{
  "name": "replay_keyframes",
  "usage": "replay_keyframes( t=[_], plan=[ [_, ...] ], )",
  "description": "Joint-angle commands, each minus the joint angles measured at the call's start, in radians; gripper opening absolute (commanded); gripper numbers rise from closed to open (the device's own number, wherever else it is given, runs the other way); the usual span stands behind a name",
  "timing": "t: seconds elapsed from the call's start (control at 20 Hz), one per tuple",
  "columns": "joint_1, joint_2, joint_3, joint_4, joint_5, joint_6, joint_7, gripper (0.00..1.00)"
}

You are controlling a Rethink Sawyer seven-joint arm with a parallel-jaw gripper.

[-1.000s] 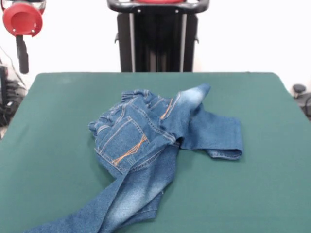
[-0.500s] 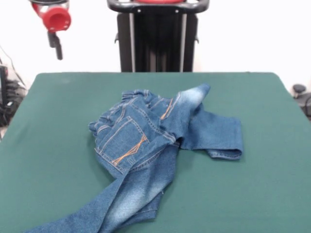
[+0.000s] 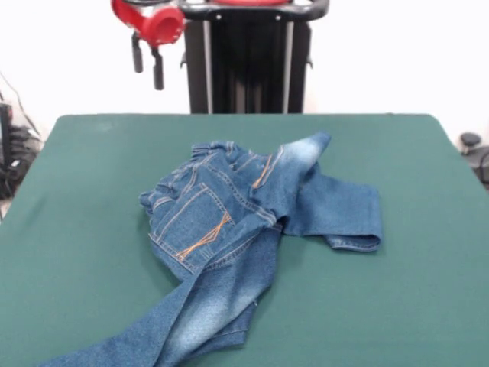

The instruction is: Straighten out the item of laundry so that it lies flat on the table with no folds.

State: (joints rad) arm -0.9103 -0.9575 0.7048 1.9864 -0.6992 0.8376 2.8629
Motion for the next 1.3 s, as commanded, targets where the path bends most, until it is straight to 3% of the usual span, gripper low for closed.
replay_keyframes(
  t=[0.05, 0.25, 0.45, 0.8, 1.1, 1.3],
  plan=[
    [0.083, 0.019, 0.012, 0.061, 0.043, -0.052, -0.079, 1.0],
    [0.106, 0.026, -0.006, 0.013, 0.035, -0.024, -0.097, 1.0],
    [0.151, 0.087, -0.057, -0.06, -0.023, -0.031, -0.056, 1.0],
    [0.294, 0.196, -0.191, -0.151, -0.174, -0.171, 0.125, 1.0],
    [0.464, 0.312, -0.369, -0.227, -0.313, -0.335, 0.319, 1.0],
    [0.563, 0.386, -0.492, -0.29, -0.338, -0.445, 0.387, 1.0]
  ],
)
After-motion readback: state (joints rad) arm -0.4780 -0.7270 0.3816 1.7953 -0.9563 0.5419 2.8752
